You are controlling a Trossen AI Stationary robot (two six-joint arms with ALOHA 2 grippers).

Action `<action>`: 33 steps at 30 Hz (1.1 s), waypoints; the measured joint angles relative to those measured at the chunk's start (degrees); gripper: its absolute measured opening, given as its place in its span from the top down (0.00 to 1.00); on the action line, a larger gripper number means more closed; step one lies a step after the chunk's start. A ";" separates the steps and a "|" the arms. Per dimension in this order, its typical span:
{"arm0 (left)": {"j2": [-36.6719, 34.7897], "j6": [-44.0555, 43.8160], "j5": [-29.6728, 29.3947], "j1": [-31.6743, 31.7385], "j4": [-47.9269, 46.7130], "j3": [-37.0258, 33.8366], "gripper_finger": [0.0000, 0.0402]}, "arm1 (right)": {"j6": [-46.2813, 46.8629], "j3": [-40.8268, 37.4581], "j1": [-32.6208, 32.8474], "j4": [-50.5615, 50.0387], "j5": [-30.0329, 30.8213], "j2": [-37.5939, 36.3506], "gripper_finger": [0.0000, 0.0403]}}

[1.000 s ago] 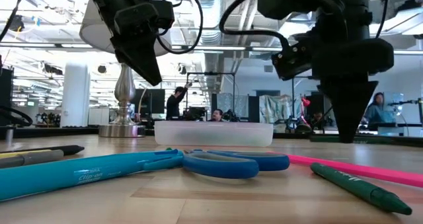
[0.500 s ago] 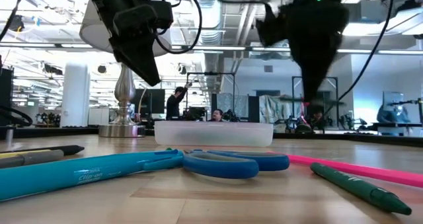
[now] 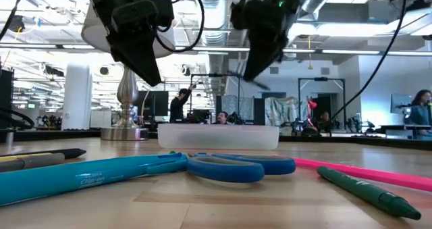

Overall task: Pick & place school supplies into a supply box
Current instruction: Put the top green crayon into the supply box, then put the black pen into the supply box

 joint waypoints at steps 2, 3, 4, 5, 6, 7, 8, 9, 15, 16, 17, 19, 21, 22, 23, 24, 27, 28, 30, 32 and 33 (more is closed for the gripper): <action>0.00 -1.32 -0.65 -1.03 -0.44 0.00 0.69 | -1.19 -0.25 -1.42 -0.74 -0.55 1.10 0.99; 0.00 -2.05 -1.19 -1.65 -0.74 0.00 0.69 | -1.77 -0.03 -1.94 0.35 -0.58 2.04 0.99; 0.00 -2.76 -1.67 -2.27 -1.08 0.00 0.69 | -2.25 0.01 -2.39 0.58 -0.61 2.94 0.99; 0.00 -3.56 -2.26 -2.85 -1.56 0.00 0.69 | -2.83 -0.13 -2.84 -0.06 -0.61 3.81 0.99; 0.00 -4.28 -2.78 -3.46 -1.88 0.00 0.69 | -3.23 -0.20 -3.33 0.01 -0.74 4.69 0.99; 0.00 -4.91 -3.20 -4.04 -2.18 0.00 0.69 | -3.51 -0.20 -3.77 0.77 -0.86 5.53 0.99; 0.00 -5.51 -3.67 -4.56 -2.40 0.00 0.69 | -3.75 -0.17 -4.17 1.15 -0.97 6.31 0.99; 0.00 -6.16 -4.04 -5.13 -2.48 0.00 0.69 | -3.76 -0.13 -4.52 1.34 -1.00 7.08 0.98; 0.00 -9.82 -5.59 -7.56 -3.26 0.00 0.69 | -3.26 -0.15 -6.03 2.07 -1.68 9.04 0.98; 0.00 -10.34 -5.73 -7.91 -3.29 0.00 0.69 | -3.26 -0.13 -6.26 2.40 -1.68 9.02 0.98; 0.00 -10.67 -5.76 -8.15 -3.31 0.00 0.69 | -3.26 -0.13 -6.40 2.58 -1.70 9.04 0.98; 0.00 -11.44 -5.77 -8.43 -3.83 0.00 0.69 | -2.84 -0.13 -6.73 3.12 -1.72 9.04 0.98; 0.00 -12.25 -5.75 -8.62 -4.46 0.00 0.69 | -1.93 -0.11 -7.35 3.15 -1.81 9.04 0.97; 0.00 -12.43 -5.75 -8.62 -4.62 0.00 0.69 | -1.39 -0.11 -7.66 3.08 -1.81 9.04 0.96; 0.00 -12.45 -5.74 -8.65 -4.58 0.00 0.69 | -0.58 -0.11 -7.92 3.08 -1.79 9.04 0.95; 0.00 -12.55 -5.75 -8.66 -4.56 0.00 0.69 | -0.14 -0.11 -8.23 3.08 -1.74 9.04 0.93; 0.00 -12.94 -5.75 -8.67 -4.56 0.00 0.69 | 0.37 -0.11 -8.97 3.08 -1.66 9.04 0.86; 0.00 -12.98 -5.75 -8.69 -4.54 0.00 0.69 | 0.37 -0.11 -9.19 3.08 -1.68 9.04 0.84; 0.00 -12.98 -5.74 -8.69 -4.54 0.00 0.69 | 0.90 -0.11 -9.53 3.08 -1.69 9.04 0.78; 0.00 -13.00 -5.59 -8.69 -4.52 0.00 0.69 | 1.77 -0.11 -9.60 3.08 -1.70 9.04 0.72; 0.00 -13.16 -5.40 -8.70 -4.52 0.00 0.69 | 1.90 -0.11 -9.59 3.06 -1.72 9.04 0.70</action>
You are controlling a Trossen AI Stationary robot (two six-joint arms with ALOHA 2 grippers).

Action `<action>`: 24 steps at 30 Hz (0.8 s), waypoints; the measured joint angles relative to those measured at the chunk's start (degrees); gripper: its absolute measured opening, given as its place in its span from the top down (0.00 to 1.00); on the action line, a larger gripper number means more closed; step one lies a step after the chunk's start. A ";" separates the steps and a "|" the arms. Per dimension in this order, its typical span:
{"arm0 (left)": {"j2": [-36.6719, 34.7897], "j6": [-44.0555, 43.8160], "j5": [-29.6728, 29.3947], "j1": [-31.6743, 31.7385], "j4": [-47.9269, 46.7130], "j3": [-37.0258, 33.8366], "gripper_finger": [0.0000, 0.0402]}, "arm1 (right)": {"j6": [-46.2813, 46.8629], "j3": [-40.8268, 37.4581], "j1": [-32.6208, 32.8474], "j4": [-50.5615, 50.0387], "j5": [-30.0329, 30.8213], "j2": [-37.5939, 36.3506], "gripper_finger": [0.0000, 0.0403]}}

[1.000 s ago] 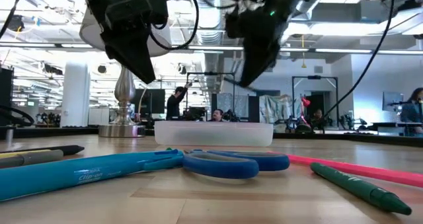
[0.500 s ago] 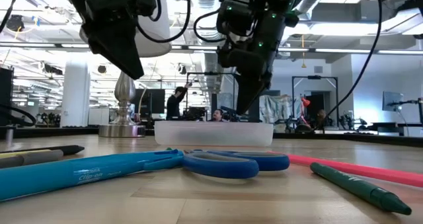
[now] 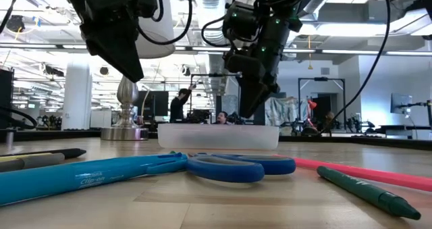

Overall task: Pick & place school supplies into a supply box
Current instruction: Put the black pen into the supply box

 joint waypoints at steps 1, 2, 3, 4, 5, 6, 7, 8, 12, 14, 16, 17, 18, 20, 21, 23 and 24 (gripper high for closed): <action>0.00 -0.28 0.38 0.00 0.02 0.00 0.69 | 0.00 -0.02 0.08 -0.02 0.00 -0.12 0.67; 0.00 -0.65 1.16 0.00 0.02 0.00 0.69 | -0.04 -0.04 0.21 -0.07 0.02 -0.50 0.65; 0.00 -1.09 2.38 0.00 -0.01 0.00 0.69 | -0.03 -0.04 0.64 -0.07 0.07 -1.03 0.63; 0.00 -1.89 3.91 0.00 -0.08 0.00 0.69 | -0.03 -0.03 1.07 0.03 0.11 -1.66 0.61; 0.00 -3.13 5.66 0.00 -0.28 0.00 0.69 | -0.05 -0.02 1.51 -0.10 0.34 -2.40 0.60; 0.00 -4.91 7.52 0.00 -0.64 0.00 0.69 | -0.05 -0.02 2.00 -0.51 0.67 -3.18 0.59; 0.00 -6.95 9.34 -0.03 -0.92 0.00 0.69 | -0.07 -0.02 2.58 -0.66 1.44 -3.97 0.59; 0.00 -9.11 11.08 -0.27 -0.96 0.00 0.69 | -0.07 -0.02 3.09 -0.73 2.20 -4.78 0.59; 0.00 -18.22 13.79 -2.53 -0.93 0.00 0.69 | -0.16 0.00 5.15 -2.57 7.20 -9.33 0.59; 0.00 -23.19 13.77 -4.02 -0.94 0.00 0.69 | -0.18 0.00 5.94 -3.95 9.85 -11.31 0.60; 0.00 -28.07 13.75 -5.40 -1.01 0.00 0.69 | -0.17 0.00 6.68 -5.29 12.36 -13.34 0.62; 0.00 -30.46 13.75 -6.09 -1.01 0.02 0.69 | -0.09 0.00 6.99 -6.01 13.43 -14.38 0.62; 0.00 -32.64 13.75 -6.68 -1.12 0.02 0.69 | -0.04 0.00 7.28 -7.01 14.22 -15.34 0.63; 0.08 -36.28 13.65 -7.77 -1.33 0.02 0.69 | 0.64 0.00 7.64 -8.27 15.76 -16.98 0.64; 0.24 -37.61 13.52 -8.24 -1.51 0.04 0.69 | 0.83 0.00 7.71 -9.02 16.44 -17.66 0.65; 0.48 -40.52 13.28 -9.10 -3.16 0.04 0.69 | 0.87 0.00 7.65 -10.18 16.88 -18.92 0.65; 0.95 -41.94 13.28 -9.39 -3.72 0.04 0.69 | 0.89 0.00 7.65 -10.48 16.98 -19.49 0.66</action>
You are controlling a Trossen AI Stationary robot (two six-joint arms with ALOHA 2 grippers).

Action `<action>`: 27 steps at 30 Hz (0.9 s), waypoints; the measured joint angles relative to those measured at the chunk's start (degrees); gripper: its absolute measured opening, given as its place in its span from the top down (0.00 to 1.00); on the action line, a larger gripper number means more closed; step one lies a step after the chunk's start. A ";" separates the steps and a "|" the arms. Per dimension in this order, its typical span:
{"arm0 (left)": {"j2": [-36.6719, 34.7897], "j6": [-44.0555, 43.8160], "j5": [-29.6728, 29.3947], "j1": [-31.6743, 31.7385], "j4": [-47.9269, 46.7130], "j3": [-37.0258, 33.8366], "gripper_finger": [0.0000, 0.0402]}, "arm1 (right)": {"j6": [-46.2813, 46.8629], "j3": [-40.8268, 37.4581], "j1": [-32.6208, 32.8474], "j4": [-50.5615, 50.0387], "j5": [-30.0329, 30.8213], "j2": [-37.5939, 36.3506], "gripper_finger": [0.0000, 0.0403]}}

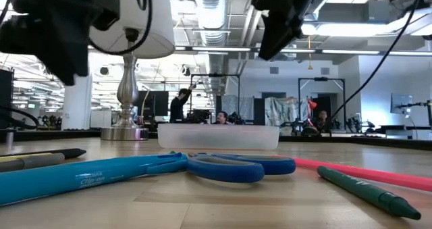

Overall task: Pick & place school supplies into a supply box
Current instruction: Put the black pen into the supply box

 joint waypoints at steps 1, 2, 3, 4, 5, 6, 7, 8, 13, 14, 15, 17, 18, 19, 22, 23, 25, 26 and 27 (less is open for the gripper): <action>0.42 -1.42 0.14 -0.24 -0.21 0.00 0.69 | 0.01 0.00 0.00 -0.42 0.07 -0.54 0.66; 0.58 -2.58 0.28 -0.74 -0.94 -0.02 0.69 | 0.00 0.00 0.00 -0.69 0.07 -0.99 0.66; 0.54 -3.52 0.22 -1.11 -1.70 -0.02 0.69 | 0.01 0.00 0.00 -0.69 0.07 -1.30 0.66; 0.98 -4.57 0.06 -1.20 -1.57 0.02 0.69 | 0.01 0.00 0.00 -0.73 0.07 -1.53 0.66; 1.58 -5.37 0.09 -1.26 -1.12 0.04 0.69 | 0.00 0.00 0.00 -1.01 0.06 -1.86 0.66; 2.15 -5.94 0.24 -1.48 -1.07 0.02 0.69 | -0.01 -0.03 0.00 -1.42 0.05 -2.15 0.65; 2.56 -6.18 0.61 -1.66 -1.08 0.00 0.69 | 0.00 -0.04 0.00 -1.39 0.07 -2.37 0.65; 3.19 -6.38 1.00 -1.72 -0.46 0.00 0.69 | 0.01 0.06 0.00 -1.32 0.05 -2.47 0.65; 7.98 -6.56 5.01 -1.72 3.52 -0.02 0.69 | 0.00 0.00 0.16 -2.24 -0.01 -2.65 0.64; 8.80 -6.51 5.29 -1.76 4.51 0.00 0.69 | 0.00 0.00 0.29 -2.63 0.00 -2.65 0.65; 9.52 -6.49 5.49 -1.76 4.79 0.00 0.69 | -0.01 -0.02 0.37 -2.79 -0.02 -2.65 0.65; 10.68 -6.47 5.61 -1.76 5.19 -0.02 0.69 | -0.01 0.00 0.39 -3.02 -0.10 -2.65 0.65; 11.10 -6.45 5.59 -1.76 5.68 -0.02 0.69 | -0.01 -0.01 0.39 -3.11 -0.17 -2.65 0.66; 11.39 -6.36 5.46 -1.76 5.88 -0.02 0.69 | -0.01 -0.02 0.37 -3.10 -0.15 -2.65 0.66; 12.35 -6.27 4.51 -1.78 5.72 0.00 0.69 | -0.02 0.00 0.37 -3.12 -0.15 -2.62 0.66; 12.65 -6.27 4.46 -1.78 5.78 -0.01 0.69 | -0.03 0.00 0.37 -3.09 -0.15 -2.62 0.66; 12.74 -6.07 4.00 -1.76 5.72 -0.04 0.69 | -0.03 0.00 0.37 -3.12 -0.20 -2.62 0.66; 13.10 -5.84 3.84 -1.76 6.36 0.01 0.69 | -0.03 -0.02 0.37 -3.12 -0.22 -2.62 0.66; 13.46 -5.65 3.87 -1.76 6.85 0.02 0.69 | -0.05 0.00 0.37 -3.10 -0.22 -2.62 0.66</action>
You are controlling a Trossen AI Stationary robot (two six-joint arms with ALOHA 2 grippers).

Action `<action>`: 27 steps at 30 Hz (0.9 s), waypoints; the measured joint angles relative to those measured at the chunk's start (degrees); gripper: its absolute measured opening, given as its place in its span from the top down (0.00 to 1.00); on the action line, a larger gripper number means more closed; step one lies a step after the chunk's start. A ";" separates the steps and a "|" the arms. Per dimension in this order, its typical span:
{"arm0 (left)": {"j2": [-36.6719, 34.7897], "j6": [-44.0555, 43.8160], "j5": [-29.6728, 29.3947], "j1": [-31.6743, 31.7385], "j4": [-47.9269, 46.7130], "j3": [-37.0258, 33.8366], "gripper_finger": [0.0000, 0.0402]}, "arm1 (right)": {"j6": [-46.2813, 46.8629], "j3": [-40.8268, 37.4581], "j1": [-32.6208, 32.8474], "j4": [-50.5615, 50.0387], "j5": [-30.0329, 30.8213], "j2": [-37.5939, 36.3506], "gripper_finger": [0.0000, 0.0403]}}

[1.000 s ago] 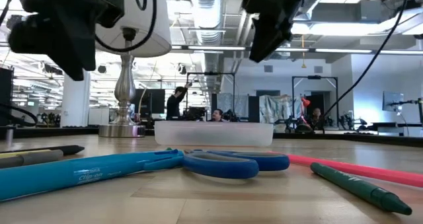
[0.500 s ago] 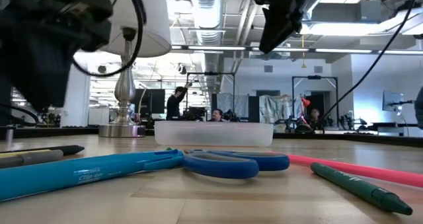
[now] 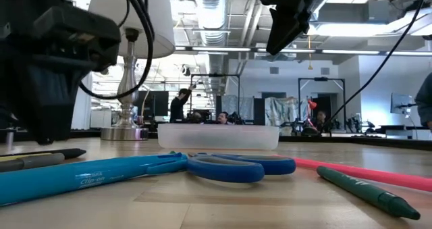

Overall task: Pick & place school supplies into a supply box
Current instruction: Put the black pen into the supply box

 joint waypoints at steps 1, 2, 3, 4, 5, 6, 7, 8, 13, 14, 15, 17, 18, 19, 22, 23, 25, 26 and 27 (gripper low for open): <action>0.11 0.06 -0.02 0.00 -0.13 -0.04 0.69 | 0.00 -0.01 0.00 -0.01 -0.01 0.00 0.66; 0.16 0.25 0.03 0.00 -0.16 -0.04 0.69 | 0.00 -0.01 0.00 -0.01 0.00 0.00 0.66; 0.62 0.30 0.05 0.00 0.61 -0.04 0.69 | 0.00 0.00 0.00 -0.06 -0.02 0.00 0.66; 1.09 0.37 0.33 0.00 1.44 -0.02 0.69 | 0.00 0.00 0.00 -0.11 -0.04 0.00 0.66; 1.28 0.57 0.55 0.00 1.40 -0.06 0.69 | -0.02 0.00 0.00 -0.13 -0.10 0.00 0.67; 1.36 0.91 0.57 0.00 1.44 -0.06 0.69 | -0.02 0.00 0.00 -0.14 -0.11 0.00 0.67; 1.68 0.96 0.67 -0.02 2.29 -0.02 0.69 | -0.02 0.00 0.00 -0.18 -0.12 0.00 0.67; 2.06 0.93 0.85 -0.02 2.80 -0.02 0.69 | -0.03 0.00 0.00 -0.22 -0.15 0.03 0.67; 2.77 0.98 1.12 0.00 2.31 0.05 0.69 | -0.02 -0.02 0.00 -0.61 -0.17 0.07 0.67; 2.77 0.95 1.07 0.00 2.13 0.04 0.69 | -0.02 -0.01 0.00 -0.61 -0.17 0.04 0.67; 2.77 0.93 1.06 0.00 2.00 0.03 0.69 | 0.00 0.00 0.00 -0.67 -0.18 0.04 0.67; 2.77 0.89 1.08 0.00 0.98 0.05 0.69 | 0.00 -0.02 0.00 -0.94 -0.20 0.07 0.67; 2.77 0.89 1.07 -0.01 0.71 0.05 0.69 | 0.00 0.00 0.00 -0.88 -0.17 0.05 0.67; 2.77 0.89 1.08 0.00 0.46 0.05 0.69 | 0.00 0.00 0.00 -0.93 -0.18 0.06 0.67; 2.77 0.96 1.08 0.00 -0.04 0.05 0.69 | 0.01 0.00 0.00 -1.05 -0.20 0.05 0.67; 2.77 0.96 1.08 0.00 -0.22 0.05 0.69 | 0.02 0.00 0.00 -1.07 -0.20 0.07 0.67; 2.77 0.98 1.10 0.00 -0.80 0.05 0.69 | 0.02 0.00 0.00 -1.07 -0.20 0.07 0.67; 2.77 1.02 1.14 0.00 -1.07 0.05 0.69 | 0.02 0.00 0.00 -1.07 -0.20 0.06 0.67; 2.77 1.23 1.25 0.00 -1.30 0.05 0.69 | 0.02 -0.02 0.00 -1.07 -0.20 0.06 0.67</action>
